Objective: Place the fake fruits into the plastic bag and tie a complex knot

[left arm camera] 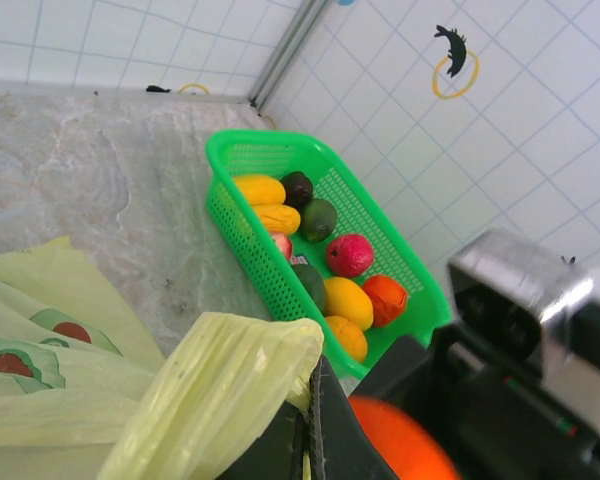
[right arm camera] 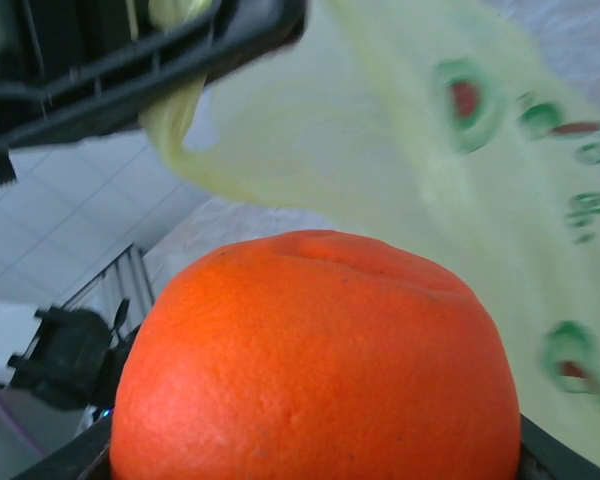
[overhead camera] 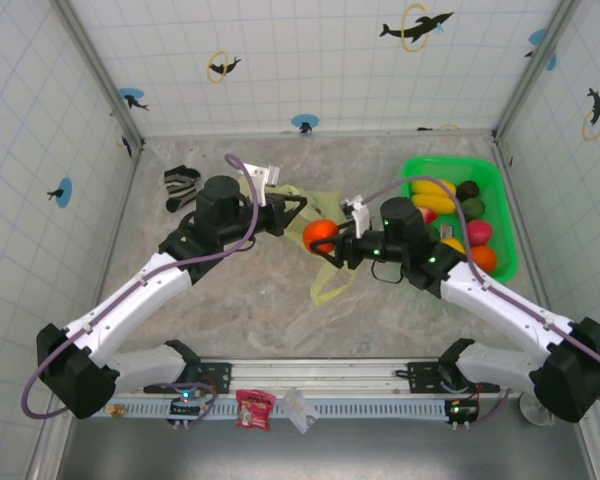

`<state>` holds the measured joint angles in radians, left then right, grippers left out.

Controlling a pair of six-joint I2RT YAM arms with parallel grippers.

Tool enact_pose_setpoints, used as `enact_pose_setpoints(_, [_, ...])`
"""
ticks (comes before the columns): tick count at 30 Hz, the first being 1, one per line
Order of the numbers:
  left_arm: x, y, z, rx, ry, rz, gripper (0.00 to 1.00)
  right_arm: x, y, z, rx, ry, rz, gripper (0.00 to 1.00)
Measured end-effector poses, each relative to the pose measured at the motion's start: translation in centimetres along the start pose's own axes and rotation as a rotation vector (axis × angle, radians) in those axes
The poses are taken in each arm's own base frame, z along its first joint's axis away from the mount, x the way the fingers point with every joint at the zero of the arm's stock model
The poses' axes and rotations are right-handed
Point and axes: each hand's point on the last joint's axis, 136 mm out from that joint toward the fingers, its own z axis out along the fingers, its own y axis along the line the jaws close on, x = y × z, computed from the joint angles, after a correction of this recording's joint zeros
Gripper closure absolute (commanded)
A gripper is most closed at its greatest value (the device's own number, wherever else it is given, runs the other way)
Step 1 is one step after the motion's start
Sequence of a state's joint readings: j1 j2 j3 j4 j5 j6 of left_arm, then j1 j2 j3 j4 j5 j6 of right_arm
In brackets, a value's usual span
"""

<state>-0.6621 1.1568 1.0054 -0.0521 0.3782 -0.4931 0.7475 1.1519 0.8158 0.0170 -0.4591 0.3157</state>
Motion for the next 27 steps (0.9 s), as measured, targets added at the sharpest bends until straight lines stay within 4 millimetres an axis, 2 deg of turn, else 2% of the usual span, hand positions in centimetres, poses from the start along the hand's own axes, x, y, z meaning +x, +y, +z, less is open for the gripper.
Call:
enact_pose_setpoints(2, [0.0, 0.0, -0.1, 0.001, 0.001, 0.003, 1.00, 1.4, 0.2, 1.4, -0.017, 0.048, -0.004, 0.44])
enact_pose_setpoints(4, [0.0, -0.1, -0.1, 0.002, 0.001, 0.010, 1.00, 2.6, -0.4, 2.6, 0.008, 0.085, -0.001, 0.45])
enact_pose_setpoints(7, [0.0, -0.5, -0.4, 0.015, 0.001, 0.028, 1.00, 3.2, -3.2, 3.6, 0.126, 0.100, 0.005, 0.50])
enact_pose_setpoints(9, [0.0, -0.9, -0.7, 0.031, 0.004, 0.043, 1.00, 3.1, -4.9, 3.9, 0.201, 0.092, 0.013, 0.49])
enact_pose_setpoints(15, [0.5, -2.0, -1.5, 0.077, 0.029, 0.099, 1.00, 0.1, -8.2, 3.9, 0.341, -0.002, 0.037, 0.46])
enact_pose_setpoints(20, [1.8, -2.8, -1.8, 0.129, 0.099, 0.142, 1.00, -3.3, -9.7, 5.3, 0.391, -0.074, 0.064, 0.45])
enact_pose_setpoints(24, [2.0, -3.6, -2.1, 0.165, 0.122, 0.187, 1.00, -3.9, -10.9, 6.5, 0.425, -0.087, 0.095, 0.44])
enact_pose_setpoints(27, [2.3, -4.3, -2.3, 0.207, 0.137, 0.213, 1.00, -4.1, -12.8, 7.7, 0.509, -0.086, 0.129, 0.41])
